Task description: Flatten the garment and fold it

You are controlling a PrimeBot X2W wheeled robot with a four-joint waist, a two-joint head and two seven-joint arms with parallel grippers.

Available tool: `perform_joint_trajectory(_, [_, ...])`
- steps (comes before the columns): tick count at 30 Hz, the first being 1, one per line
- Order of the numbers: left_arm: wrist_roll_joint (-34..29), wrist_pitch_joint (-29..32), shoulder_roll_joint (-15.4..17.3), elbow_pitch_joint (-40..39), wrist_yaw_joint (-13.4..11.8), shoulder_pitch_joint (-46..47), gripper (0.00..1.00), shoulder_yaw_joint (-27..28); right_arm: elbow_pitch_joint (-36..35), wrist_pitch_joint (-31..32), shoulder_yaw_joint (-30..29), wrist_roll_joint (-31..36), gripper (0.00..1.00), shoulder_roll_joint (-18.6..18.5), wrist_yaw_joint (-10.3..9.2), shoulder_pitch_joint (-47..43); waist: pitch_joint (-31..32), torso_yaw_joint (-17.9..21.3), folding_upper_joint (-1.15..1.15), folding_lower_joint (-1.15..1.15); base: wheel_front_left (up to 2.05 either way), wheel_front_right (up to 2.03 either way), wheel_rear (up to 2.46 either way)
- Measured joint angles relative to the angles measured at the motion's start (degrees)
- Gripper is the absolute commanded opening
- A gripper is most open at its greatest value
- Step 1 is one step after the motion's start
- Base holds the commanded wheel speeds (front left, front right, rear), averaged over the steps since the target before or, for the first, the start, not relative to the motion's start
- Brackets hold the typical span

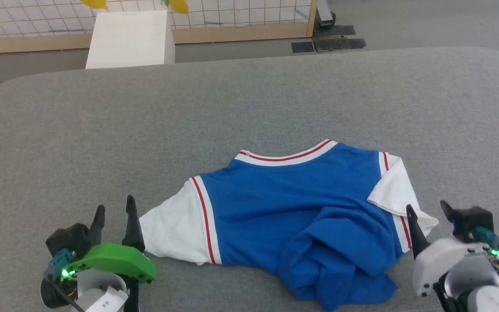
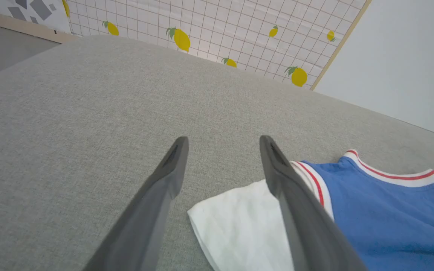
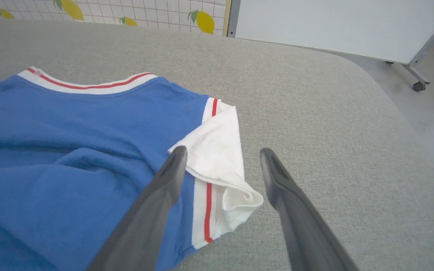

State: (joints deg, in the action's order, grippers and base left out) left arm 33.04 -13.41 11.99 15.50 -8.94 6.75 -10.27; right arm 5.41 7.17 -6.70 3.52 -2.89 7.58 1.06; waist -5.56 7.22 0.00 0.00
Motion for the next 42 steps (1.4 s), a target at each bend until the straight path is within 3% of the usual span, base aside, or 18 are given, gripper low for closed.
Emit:
perform_joint_trajectory(5, [-3.44, -1.11, -1.83, -2.68, 2.37, -0.35, 1.00, 0.88, 3.01, 10.23, -0.37, 5.82, 1.00, -0.52, 0.00, 3.87, -0.10, -1.29, 0.00, 0.00, 0.00, 0.00, 0.00])
perform_joint_trajectory(11, [-7.19, -1.33, -4.80, -5.24, 4.50, -1.09, 1.00, 3.58, 8.47, 16.60, 1.40, 7.37, 1.00, -4.50, 0.00, 7.08, -1.04, -2.93, 0.00, 0.00, 0.00, 0.00, 0.00])
perform_joint_trajectory(16, [-9.42, -1.33, -6.14, -5.13, 6.17, -1.24, 1.00, 5.14, 13.08, 17.83, 5.27, 6.73, 1.00, -7.03, 0.00, 10.14, -2.32, -3.87, 0.00, 0.00, 0.00, 0.00, 0.00])
perform_joint_trajectory(26, [-10.89, -1.33, -7.87, -4.17, 8.42, -0.59, 1.00, 6.91, 18.12, 16.46, 8.99, 5.38, 1.00, -8.10, 0.00, 16.03, -5.11, -5.31, 0.00, 0.00, 0.00, 0.00, 0.00])
perform_joint_trajectory(27, [-10.95, -1.33, -8.04, -4.08, 8.46, -0.40, 1.00, 6.97, 18.59, 16.15, 8.90, 5.39, 0.93, -8.09, 0.00, 16.51, -5.34, -5.44, 0.00, 0.00, 0.00, 0.00, 0.00])
perform_joint_trajectory(28, [-11.07, -1.33, -8.14, -4.01, 8.48, -0.24, 1.00, 6.98, 19.03, 15.92, 8.66, 5.42, 0.49, -8.06, 0.00, 16.91, -5.51, -5.56, 0.00, 0.00, 0.00, 0.00, 0.00])
perform_joint_trajectory(29, [-11.16, -1.33, -8.20, -3.89, 8.73, -0.12, 1.00, 6.98, 19.52, 15.82, 8.34, 5.49, 0.31, -8.05, 0.00, 17.23, -5.65, -5.67, 0.00, 0.00, 0.00, 0.00, 0.00])
perform_joint_trajectory(30, [-11.36, -1.33, -8.25, -3.78, 8.90, -0.03, 1.00, 6.99, 19.91, 15.56, 8.08, 5.52, 0.00, -8.05, 0.00, 17.46, -5.74, -5.74, 0.00, 0.00, 0.00, 0.00, 0.00])
perform_joint_trajectory(36, [-12.47, -1.33, -8.54, -3.11, 9.17, 0.38, 1.00, 7.22, 20.93, 12.51, 4.19, 5.43, 0.00, -6.89, 0.01, 18.02, -5.67, -5.59, 0.00, 0.00, 0.00, 0.00, 0.00])
perform_joint_trajectory(42, [-12.65, -1.33, -8.70, -2.57, 9.42, 0.36, 1.00, 7.66, 18.41, 9.20, -8.05, 2.14, 0.00, -4.02, 0.00, 17.92, -4.63, -4.96, 0.00, 0.00, 0.00, 0.00, 0.00])
